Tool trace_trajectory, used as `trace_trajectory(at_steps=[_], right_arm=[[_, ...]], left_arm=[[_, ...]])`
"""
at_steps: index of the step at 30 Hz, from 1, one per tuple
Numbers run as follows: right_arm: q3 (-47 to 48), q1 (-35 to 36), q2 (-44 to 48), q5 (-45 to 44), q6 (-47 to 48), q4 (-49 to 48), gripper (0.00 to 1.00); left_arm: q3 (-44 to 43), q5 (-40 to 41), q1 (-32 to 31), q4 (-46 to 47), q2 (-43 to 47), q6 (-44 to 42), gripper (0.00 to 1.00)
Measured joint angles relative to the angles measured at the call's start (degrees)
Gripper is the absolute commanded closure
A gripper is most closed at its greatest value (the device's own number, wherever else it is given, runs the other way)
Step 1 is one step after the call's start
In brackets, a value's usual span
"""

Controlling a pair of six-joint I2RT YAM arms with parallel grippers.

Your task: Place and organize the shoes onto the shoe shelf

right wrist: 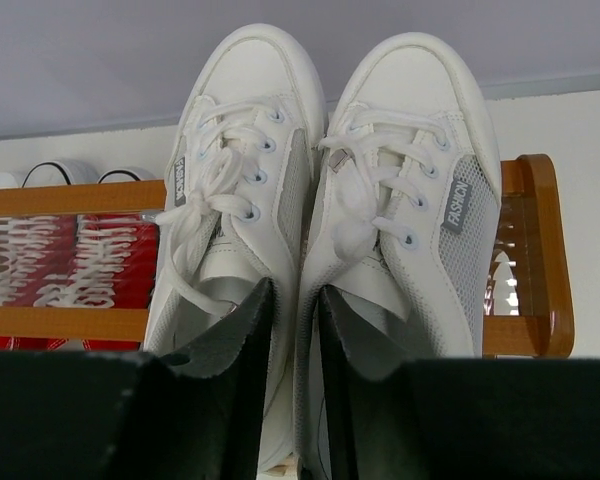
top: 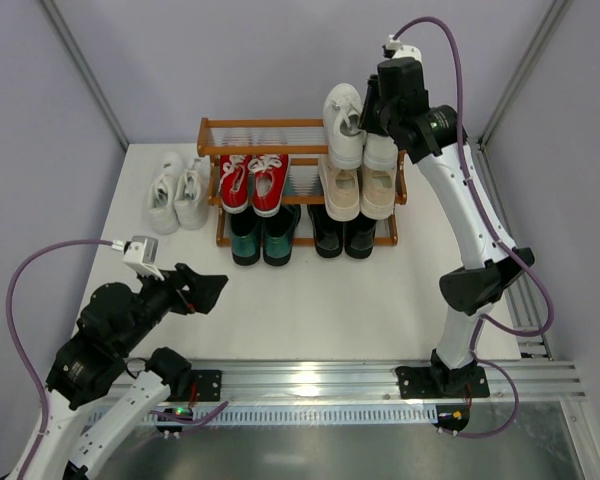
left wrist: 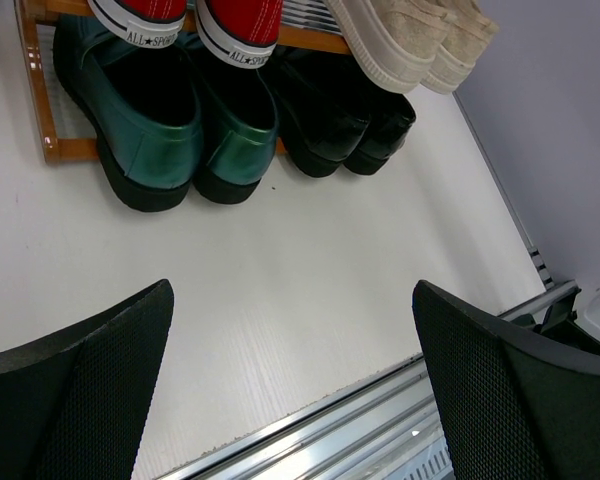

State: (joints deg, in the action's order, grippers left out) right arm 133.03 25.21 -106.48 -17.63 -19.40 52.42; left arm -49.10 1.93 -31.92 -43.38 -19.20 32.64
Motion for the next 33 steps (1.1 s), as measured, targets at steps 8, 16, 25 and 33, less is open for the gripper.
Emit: trace_trajectory(at_steps=[8,16,25,33], right_arm=[[-5.55,-0.48,2.49,-0.81,0.28,-2.29,0.41],[-5.25,-0.70,2.64,-0.26,1.75,-2.82,0.32],[-4.11,-1.07,5.53,1.70,4.26,-4.79,0.23],[-5.81,-1.33,9.33,3.76,5.66,-7.28,0.22]], left_arm=[[-0.31,0.00,0.00,-0.22,0.00,0.00,0.00],[-0.31,0.00,0.00,-0.22,-0.02,0.07,0.00],[-0.42,0.63,0.00,-0.09,-1.01,0.22,0.00],[-0.50,2.05,0.00,0.20,-2.67,0.42,0.00]])
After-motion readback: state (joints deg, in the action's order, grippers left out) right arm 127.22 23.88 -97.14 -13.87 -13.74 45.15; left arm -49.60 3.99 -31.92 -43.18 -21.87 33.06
